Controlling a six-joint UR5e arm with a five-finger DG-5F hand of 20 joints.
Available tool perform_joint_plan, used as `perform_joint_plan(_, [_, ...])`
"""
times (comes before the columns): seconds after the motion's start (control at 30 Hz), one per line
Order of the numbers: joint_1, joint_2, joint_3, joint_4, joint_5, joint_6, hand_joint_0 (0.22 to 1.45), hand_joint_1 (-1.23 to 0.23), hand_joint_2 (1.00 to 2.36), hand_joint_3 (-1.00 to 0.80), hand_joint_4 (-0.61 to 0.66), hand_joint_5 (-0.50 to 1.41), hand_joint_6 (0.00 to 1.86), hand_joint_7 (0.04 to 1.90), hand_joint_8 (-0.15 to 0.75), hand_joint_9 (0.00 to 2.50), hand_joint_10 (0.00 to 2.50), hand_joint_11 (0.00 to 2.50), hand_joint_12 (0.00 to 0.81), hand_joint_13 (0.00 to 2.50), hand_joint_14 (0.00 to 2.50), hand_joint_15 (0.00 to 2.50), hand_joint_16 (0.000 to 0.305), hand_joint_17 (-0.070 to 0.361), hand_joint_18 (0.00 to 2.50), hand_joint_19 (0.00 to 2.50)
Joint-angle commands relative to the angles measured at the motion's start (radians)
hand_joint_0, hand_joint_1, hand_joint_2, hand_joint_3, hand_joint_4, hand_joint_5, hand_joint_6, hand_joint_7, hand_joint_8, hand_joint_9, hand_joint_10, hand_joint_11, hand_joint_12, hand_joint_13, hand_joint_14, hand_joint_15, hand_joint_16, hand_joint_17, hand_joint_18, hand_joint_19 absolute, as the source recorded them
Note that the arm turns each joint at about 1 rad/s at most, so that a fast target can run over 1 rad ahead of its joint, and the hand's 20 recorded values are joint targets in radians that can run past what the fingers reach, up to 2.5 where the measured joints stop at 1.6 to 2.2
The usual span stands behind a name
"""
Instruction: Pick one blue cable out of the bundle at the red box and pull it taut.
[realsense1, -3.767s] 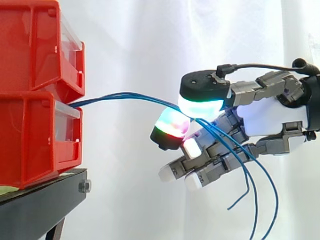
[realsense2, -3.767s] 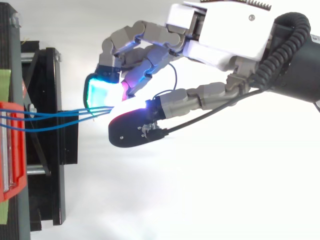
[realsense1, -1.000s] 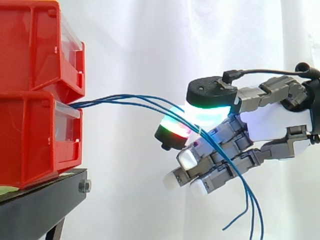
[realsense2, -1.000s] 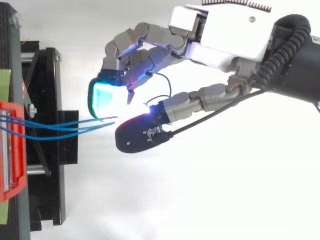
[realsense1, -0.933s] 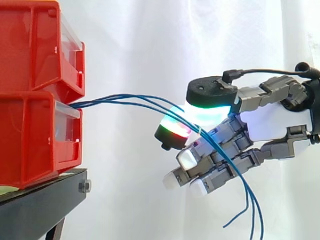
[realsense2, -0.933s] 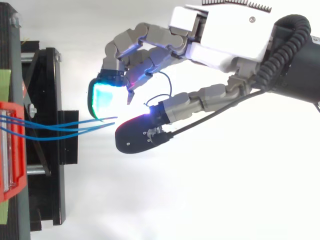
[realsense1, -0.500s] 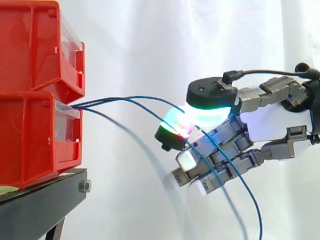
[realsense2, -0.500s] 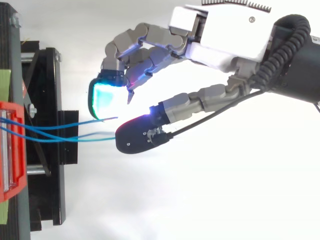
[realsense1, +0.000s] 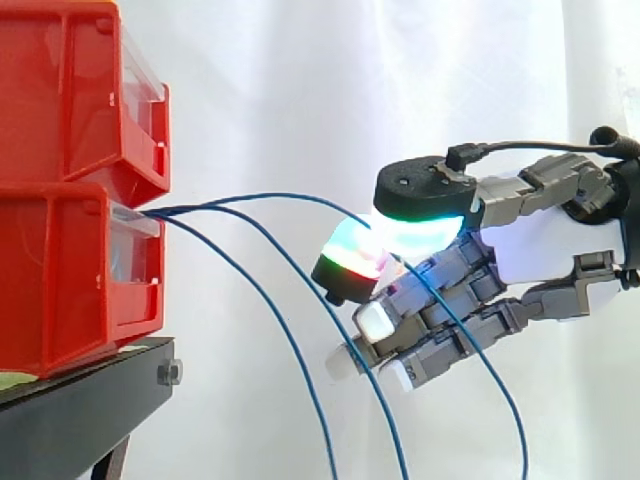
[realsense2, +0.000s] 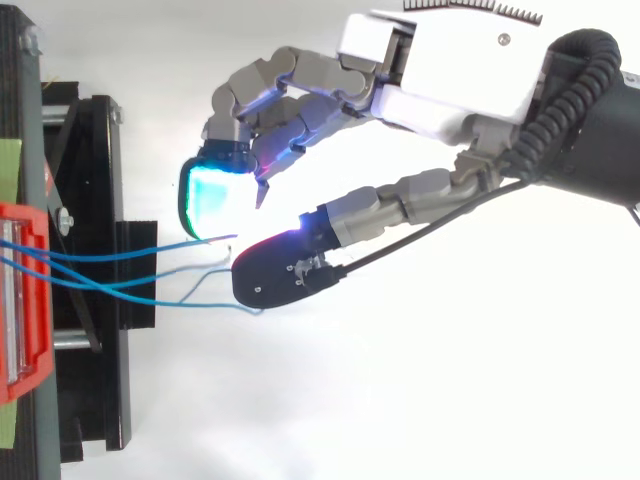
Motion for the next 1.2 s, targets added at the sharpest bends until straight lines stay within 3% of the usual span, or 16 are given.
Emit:
perform_joint_plan(0.0, [0.001,0.0,0.0,0.0,0.001,-0.001,0.62,-0.77,1.01,-0.29,0.12,-0.15,0.9,1.04,0.276,0.84,0.01,0.6,0.341,0.38,0.01,0.17,0.049,0.11,0.48,0.28])
perform_joint_plan(0.53, [0.005,0.0,-0.015,0.011,-0.003,0.0,0.58,-0.62,1.01,-0.28,0.1,-0.12,0.87,1.05,0.269,0.9,0.01,0.56,0.337,0.4,0.01,0.17,0.048,0.108,0.47,0.31])
perform_joint_plan(0.73, [0.008,0.0,-0.051,0.064,0.0,0.003,0.58,-0.6,1.01,-0.3,0.12,-0.11,0.86,1.06,0.264,0.91,0.01,0.54,0.334,0.41,0.01,0.18,0.048,0.107,0.47,0.31])
perform_joint_plan(1.17, [0.011,0.0,-0.052,0.074,0.006,0.008,0.59,-0.63,1.01,-0.34,0.14,-0.06,0.81,1.13,0.256,1.01,0.01,0.52,0.326,0.49,0.01,0.17,0.046,0.104,0.54,0.31])
